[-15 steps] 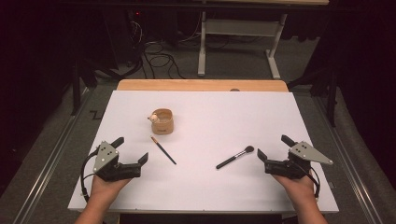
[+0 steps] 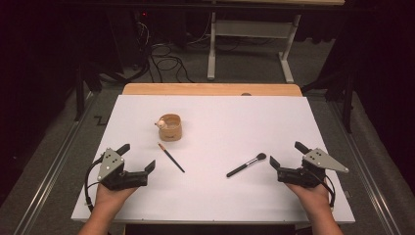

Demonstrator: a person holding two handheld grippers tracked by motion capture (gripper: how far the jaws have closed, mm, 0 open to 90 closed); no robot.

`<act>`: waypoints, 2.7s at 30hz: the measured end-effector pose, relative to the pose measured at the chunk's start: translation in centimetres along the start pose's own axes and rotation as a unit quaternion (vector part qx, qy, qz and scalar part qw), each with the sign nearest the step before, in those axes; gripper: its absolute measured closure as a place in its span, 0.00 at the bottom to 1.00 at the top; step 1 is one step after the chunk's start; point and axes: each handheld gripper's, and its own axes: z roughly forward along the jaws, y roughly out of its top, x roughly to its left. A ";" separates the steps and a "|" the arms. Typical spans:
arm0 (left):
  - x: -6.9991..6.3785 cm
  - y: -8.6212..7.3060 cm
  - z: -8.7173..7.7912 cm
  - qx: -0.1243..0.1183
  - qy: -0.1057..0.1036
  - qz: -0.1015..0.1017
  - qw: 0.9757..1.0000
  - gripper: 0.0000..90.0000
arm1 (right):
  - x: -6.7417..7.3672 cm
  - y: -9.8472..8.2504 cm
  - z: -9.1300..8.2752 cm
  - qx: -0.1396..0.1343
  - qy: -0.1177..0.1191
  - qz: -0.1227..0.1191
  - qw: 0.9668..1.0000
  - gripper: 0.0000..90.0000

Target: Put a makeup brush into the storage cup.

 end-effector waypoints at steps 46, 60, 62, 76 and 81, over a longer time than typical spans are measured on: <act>0.2 -0.3 0.5 0.029 0.001 -0.002 1.000 0.00 | -0.1 -0.1 0.1 0.006 -0.003 -0.005 1.000 0.01; 0.5 -0.8 1.1 0.067 0.008 -0.010 0.998 0.00 | -0.1 -0.2 0.1 0.011 -0.007 -0.005 1.000 0.01; 0.6 -0.8 1.1 0.070 0.009 -0.013 0.997 0.00 | -0.2 -0.3 0.2 0.011 -0.005 -0.006 1.000 0.01; 1.3 -1.2 1.5 0.090 -0.003 -0.043 0.995 0.01 | -0.6 -0.3 0.4 0.016 -0.013 0.003 1.000 0.01; 1.7 -1.2 1.8 0.103 -0.002 -0.056 0.993 0.01 | -1.1 -0.3 0.5 0.022 -0.013 0.004 1.000 0.01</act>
